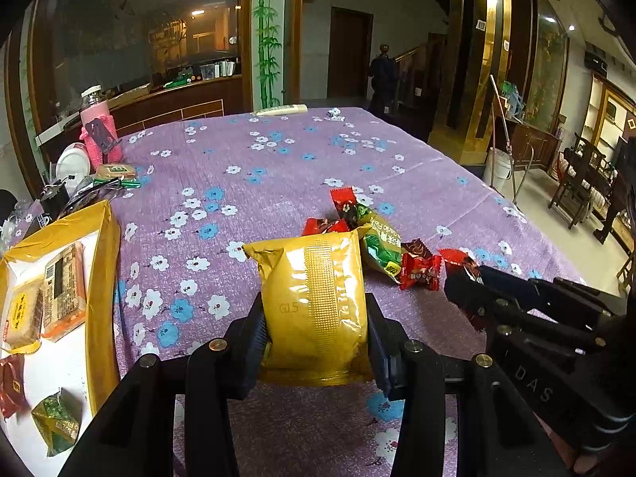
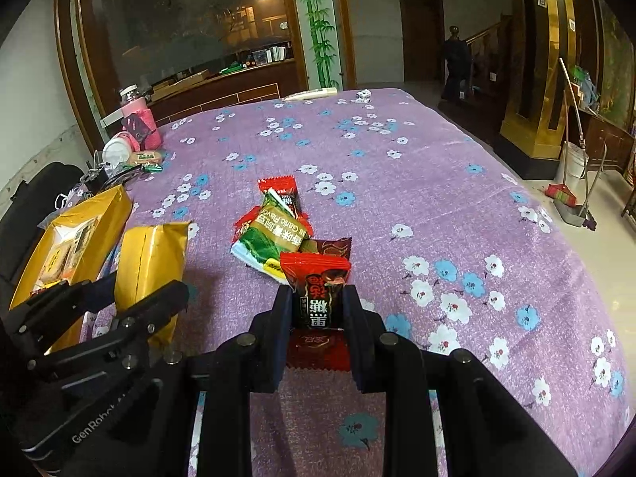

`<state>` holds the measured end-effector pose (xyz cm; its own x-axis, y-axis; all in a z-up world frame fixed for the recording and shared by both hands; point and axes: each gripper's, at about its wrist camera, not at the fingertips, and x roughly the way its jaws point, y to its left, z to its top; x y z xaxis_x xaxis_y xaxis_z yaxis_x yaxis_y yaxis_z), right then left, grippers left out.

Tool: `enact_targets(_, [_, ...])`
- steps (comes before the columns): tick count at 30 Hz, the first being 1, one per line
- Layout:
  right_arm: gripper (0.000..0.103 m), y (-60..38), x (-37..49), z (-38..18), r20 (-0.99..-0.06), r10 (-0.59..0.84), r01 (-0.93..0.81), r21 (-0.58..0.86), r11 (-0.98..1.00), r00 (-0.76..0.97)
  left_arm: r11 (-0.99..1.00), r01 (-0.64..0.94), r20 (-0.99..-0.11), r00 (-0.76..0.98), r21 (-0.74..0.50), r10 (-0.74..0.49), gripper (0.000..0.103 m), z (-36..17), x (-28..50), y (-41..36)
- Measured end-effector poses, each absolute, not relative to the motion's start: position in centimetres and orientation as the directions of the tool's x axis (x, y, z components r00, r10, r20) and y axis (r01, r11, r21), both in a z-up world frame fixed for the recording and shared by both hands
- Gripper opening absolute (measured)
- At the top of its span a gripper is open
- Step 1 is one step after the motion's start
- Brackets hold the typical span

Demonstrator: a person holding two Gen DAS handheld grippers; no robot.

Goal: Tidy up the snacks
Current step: 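Carry the yellow pack and red chocolate pack over the white box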

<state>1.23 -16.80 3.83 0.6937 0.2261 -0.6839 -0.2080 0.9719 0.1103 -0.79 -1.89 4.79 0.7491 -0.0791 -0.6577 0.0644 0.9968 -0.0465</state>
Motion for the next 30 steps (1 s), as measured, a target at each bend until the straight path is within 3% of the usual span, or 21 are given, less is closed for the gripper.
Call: enact_targets(30, [0.024, -15.3, -1.9, 5.5, -0.665, 0.273, -0.255, 0.128, 0.958, 0.695, 0.999, -0.017, -0.625, 0.781, -0.051, -0.018, 0.047, 6.5, -5.4, 3.0])
